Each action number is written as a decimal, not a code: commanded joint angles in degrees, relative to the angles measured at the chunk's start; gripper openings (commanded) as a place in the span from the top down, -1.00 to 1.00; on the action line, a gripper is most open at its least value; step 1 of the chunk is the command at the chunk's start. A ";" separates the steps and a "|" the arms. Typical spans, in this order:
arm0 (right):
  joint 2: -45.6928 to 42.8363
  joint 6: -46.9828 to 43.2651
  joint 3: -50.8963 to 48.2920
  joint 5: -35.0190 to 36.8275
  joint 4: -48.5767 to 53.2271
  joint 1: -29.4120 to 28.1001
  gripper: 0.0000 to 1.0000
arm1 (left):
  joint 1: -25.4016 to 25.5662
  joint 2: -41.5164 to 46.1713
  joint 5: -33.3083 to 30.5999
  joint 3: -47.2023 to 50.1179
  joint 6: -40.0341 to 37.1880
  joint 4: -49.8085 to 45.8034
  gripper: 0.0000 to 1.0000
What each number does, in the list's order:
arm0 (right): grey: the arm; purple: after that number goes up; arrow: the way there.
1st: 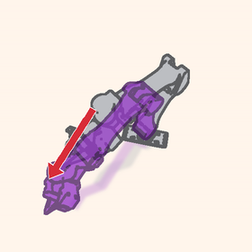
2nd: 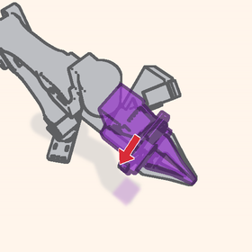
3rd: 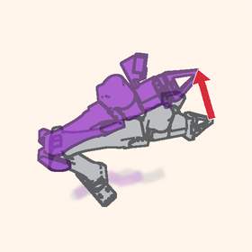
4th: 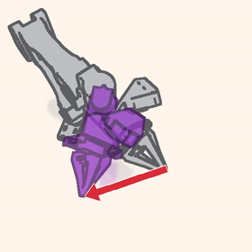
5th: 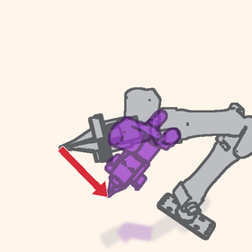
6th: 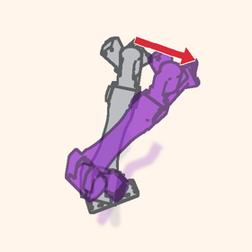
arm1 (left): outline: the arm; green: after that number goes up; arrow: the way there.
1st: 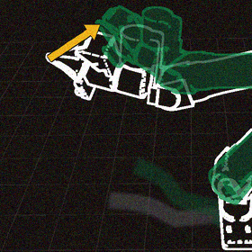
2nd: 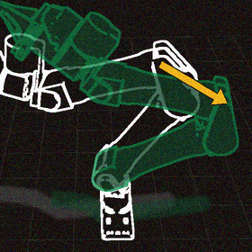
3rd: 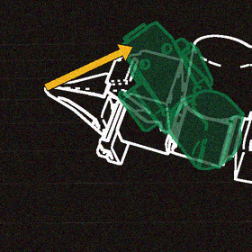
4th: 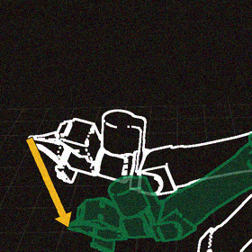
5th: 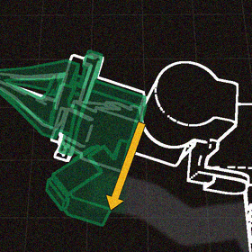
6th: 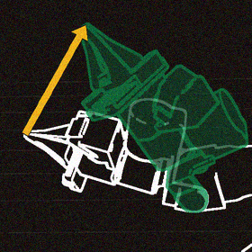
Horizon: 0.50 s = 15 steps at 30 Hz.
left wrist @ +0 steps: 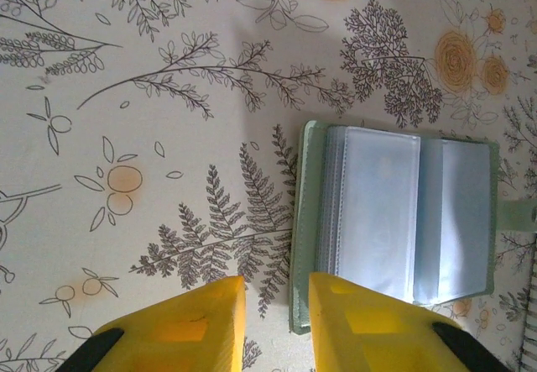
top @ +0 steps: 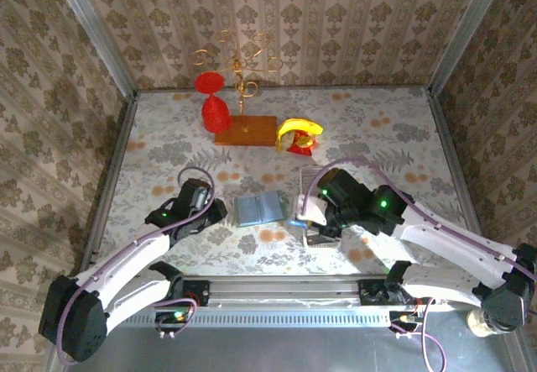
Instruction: Put the credit cards into the card holder
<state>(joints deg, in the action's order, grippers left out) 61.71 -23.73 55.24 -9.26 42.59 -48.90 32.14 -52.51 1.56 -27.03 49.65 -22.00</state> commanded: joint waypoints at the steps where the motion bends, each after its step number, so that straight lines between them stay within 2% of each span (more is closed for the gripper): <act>1: 4.71 26.20 2.46 -3.21 -13.49 2.94 1.00 | -0.42 1.49 1.05 -0.36 -0.62 -1.43 0.48; 6: 16.88 50.33 7.63 -11.10 -15.41 6.45 1.00 | -0.41 1.39 2.46 0.31 -0.17 -0.37 0.49; 11: 26.30 68.33 9.46 -12.64 -17.31 7.24 1.00 | -0.24 0.57 3.44 0.78 -0.24 0.96 0.53; 15: 30.82 71.55 10.42 -12.97 -19.85 6.35 1.00 | -0.32 -2.44 6.01 0.51 -1.25 2.61 0.58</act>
<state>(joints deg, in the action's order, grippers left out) 90.85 37.89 63.72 -20.08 25.15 -42.04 32.14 -52.99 5.04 -26.87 49.65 -20.60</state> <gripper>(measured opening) 0.044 0.213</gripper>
